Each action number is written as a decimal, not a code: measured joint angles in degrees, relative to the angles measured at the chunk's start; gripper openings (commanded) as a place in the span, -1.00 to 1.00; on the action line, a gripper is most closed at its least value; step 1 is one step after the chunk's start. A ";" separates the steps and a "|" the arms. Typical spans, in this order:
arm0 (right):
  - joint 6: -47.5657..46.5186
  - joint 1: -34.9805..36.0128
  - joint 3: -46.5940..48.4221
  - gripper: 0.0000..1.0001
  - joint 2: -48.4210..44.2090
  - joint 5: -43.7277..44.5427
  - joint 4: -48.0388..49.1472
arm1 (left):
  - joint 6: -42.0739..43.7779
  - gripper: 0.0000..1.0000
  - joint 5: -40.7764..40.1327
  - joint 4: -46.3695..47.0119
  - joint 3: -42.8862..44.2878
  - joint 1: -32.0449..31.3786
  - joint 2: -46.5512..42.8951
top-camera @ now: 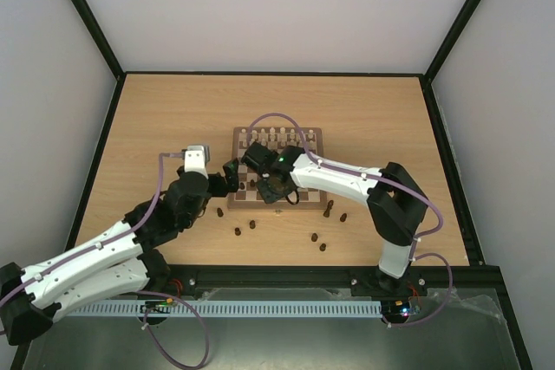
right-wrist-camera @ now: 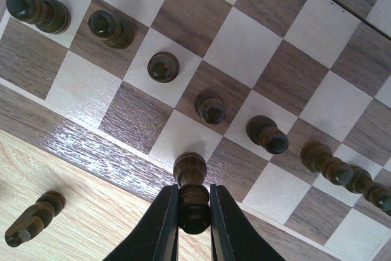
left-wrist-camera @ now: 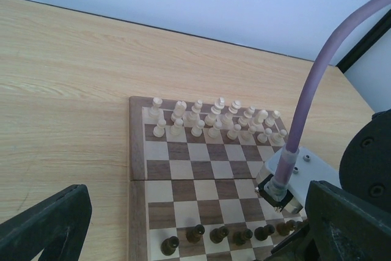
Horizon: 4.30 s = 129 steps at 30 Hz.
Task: Set up the chess pieces on the board
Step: Place the chess piece on the chessboard, then pick up the chess piece at the center of the board.
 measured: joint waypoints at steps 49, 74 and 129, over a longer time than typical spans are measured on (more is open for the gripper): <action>-1.62 -1.05 0.57 -0.67 1.57 -2.34 0.90 | -0.52 0.98 -2.40 -0.57 -0.96 0.00 -2.05; -1.14 -1.05 -0.68 -0.01 -4.26 -3.10 2.25 | -0.52 0.98 -3.54 -0.74 -1.53 0.00 -3.74; 8.22 -1.03 -47.39 0.97 -65.94 -3.74 26.56 | 0.02 0.98 0.02 1.09 -2.40 0.00 -3.04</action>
